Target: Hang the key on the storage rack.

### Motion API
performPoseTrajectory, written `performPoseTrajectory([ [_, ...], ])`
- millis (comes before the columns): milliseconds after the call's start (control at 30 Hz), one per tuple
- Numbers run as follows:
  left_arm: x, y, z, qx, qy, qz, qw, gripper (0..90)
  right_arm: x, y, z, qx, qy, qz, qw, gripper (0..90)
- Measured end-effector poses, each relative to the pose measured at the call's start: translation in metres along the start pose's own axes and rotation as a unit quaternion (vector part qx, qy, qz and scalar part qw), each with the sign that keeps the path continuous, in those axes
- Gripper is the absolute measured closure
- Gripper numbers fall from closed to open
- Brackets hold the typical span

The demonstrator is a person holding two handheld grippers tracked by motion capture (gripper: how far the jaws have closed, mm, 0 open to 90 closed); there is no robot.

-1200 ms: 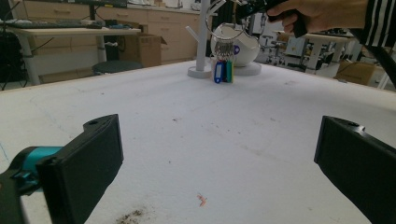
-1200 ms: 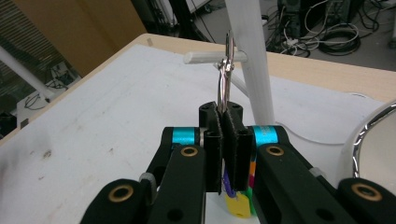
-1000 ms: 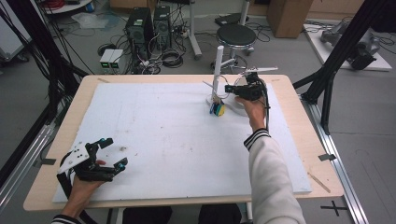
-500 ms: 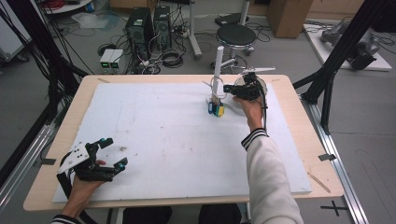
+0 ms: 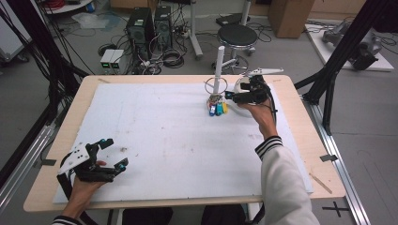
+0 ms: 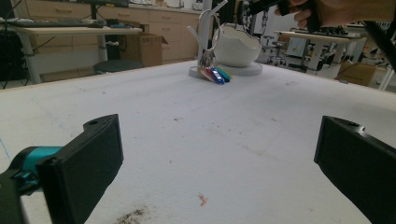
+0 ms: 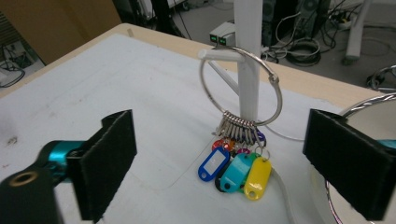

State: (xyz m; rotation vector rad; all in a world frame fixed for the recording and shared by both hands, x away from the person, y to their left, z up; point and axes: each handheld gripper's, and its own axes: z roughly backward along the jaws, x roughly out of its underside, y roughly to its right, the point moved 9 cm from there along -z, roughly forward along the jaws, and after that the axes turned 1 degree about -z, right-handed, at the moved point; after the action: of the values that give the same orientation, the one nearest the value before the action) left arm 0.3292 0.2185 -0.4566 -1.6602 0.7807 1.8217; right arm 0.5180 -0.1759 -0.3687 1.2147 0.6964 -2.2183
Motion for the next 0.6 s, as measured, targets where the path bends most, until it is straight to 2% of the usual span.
performPoseTrajectory([
  [33,0.0,0.0,0.0,-0.002,0.0,-0.002,1.0,1.7,0.0,-0.001,0.004,-0.001,0.0,0.004,1.0,0.9],
  [200,0.0,0.0,0.001,-0.005,0.004,-0.001,1.0,1.7,0.005,-0.012,0.025,-0.009,0.017,0.038,0.9991,0.8],
  [300,0.0,0.0,0.001,-0.008,0.003,-0.008,0.9999,1.7,0.012,-0.02,0.038,-0.017,0.033,0.058,0.9976,0.8],
  [433,0.0,0.0,0.001,-0.009,0.003,-0.007,0.9999,1.7,0.028,-0.029,0.05,-0.05,0.045,0.075,0.995,0.8],
  [500,0.0,-0.001,0.001,-0.012,0.003,-0.006,0.9999,1.7,0.038,-0.032,0.055,-0.059,0.052,0.087,0.9931,0.9],
  [600,0.0,-0.001,0.001,-0.016,0.004,-0.008,0.9998,1.7,0.052,-0.034,0.061,-0.069,0.064,0.092,0.9912,0.8],
])
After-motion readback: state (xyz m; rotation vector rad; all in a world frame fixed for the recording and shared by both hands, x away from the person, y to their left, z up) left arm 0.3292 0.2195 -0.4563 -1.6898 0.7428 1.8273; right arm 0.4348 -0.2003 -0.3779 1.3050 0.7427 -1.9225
